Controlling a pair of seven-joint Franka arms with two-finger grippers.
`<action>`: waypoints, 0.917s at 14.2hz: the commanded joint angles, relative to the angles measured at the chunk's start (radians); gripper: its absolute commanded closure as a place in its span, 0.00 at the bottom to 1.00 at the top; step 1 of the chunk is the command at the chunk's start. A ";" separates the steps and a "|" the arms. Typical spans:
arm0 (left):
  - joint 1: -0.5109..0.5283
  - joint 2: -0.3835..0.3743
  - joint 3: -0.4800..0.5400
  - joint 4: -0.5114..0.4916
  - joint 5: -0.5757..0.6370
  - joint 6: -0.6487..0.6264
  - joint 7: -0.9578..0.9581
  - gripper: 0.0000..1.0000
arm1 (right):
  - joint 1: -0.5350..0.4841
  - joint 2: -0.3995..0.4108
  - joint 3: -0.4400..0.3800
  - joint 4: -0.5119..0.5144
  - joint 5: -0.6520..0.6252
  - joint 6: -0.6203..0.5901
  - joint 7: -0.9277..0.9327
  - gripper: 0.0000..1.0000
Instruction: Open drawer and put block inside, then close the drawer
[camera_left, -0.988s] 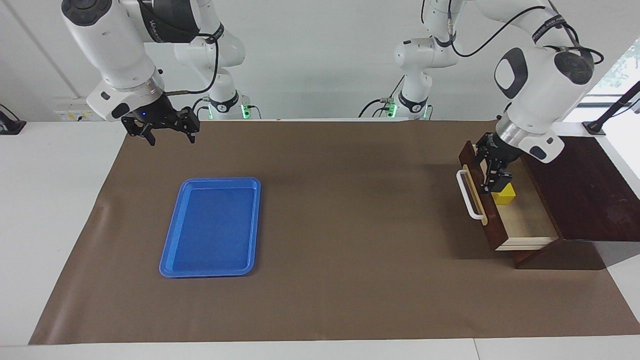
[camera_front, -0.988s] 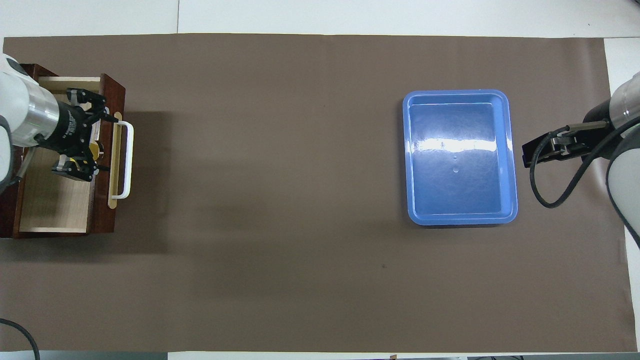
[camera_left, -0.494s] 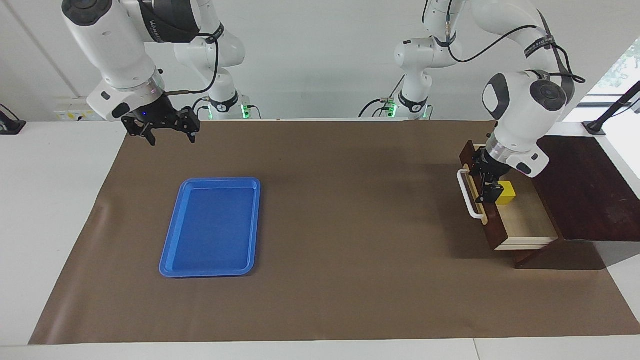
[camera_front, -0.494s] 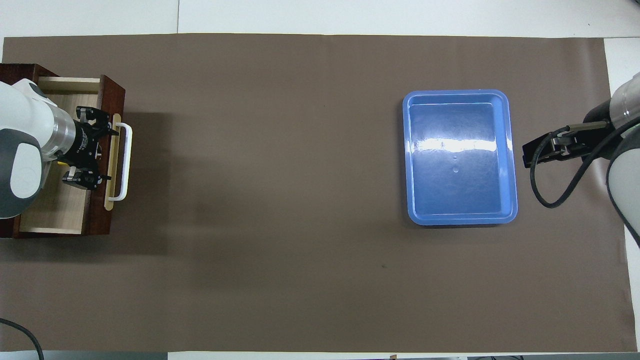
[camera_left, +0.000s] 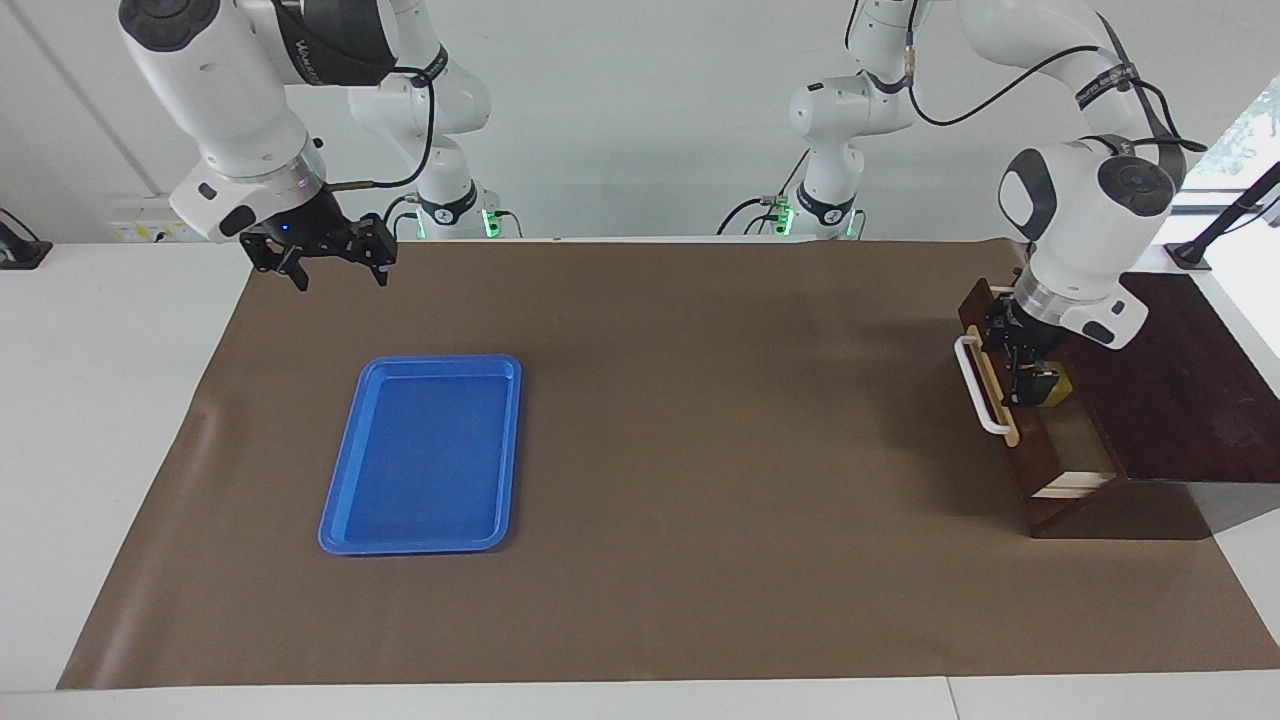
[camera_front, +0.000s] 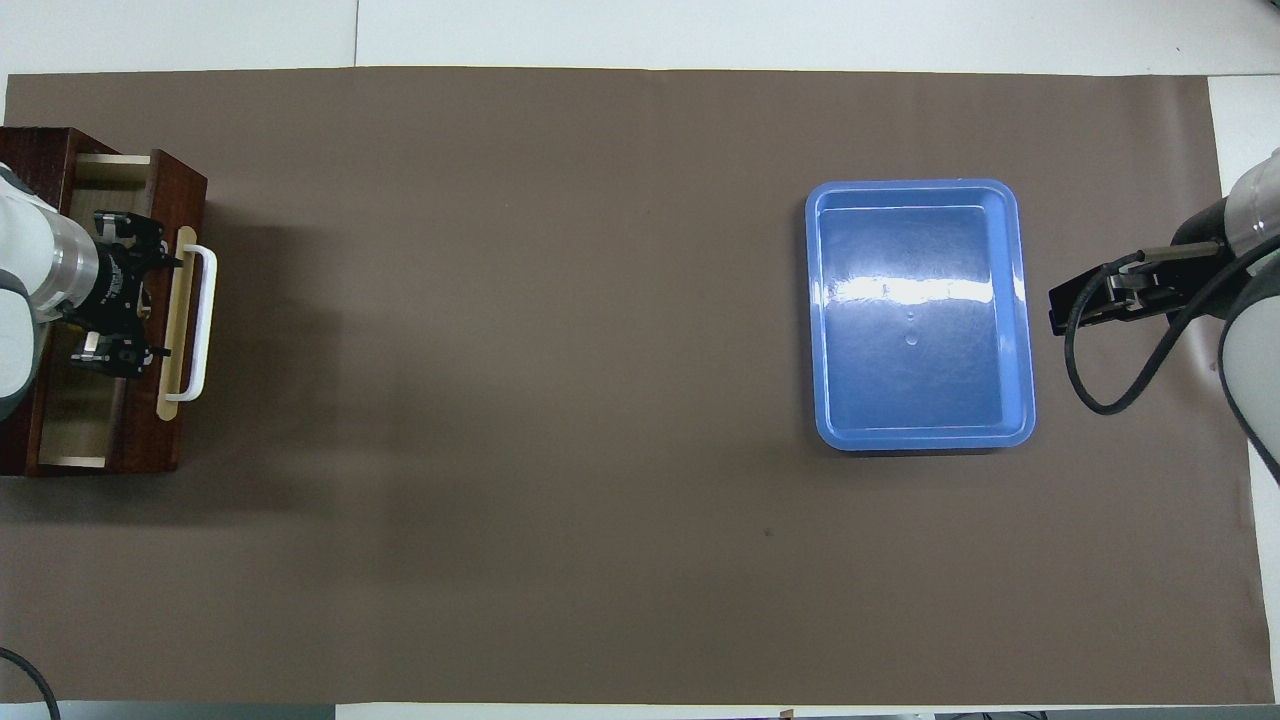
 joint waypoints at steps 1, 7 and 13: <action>0.077 -0.008 -0.002 -0.005 0.029 0.014 0.038 0.00 | -0.015 -0.026 0.008 -0.027 -0.011 0.012 -0.019 0.00; 0.079 -0.004 -0.002 0.034 0.031 -0.019 0.098 0.00 | -0.038 -0.027 0.006 -0.029 -0.011 0.007 -0.024 0.00; 0.003 -0.068 -0.030 0.125 0.014 -0.274 0.512 0.00 | -0.041 -0.029 0.006 -0.029 -0.011 0.001 -0.022 0.00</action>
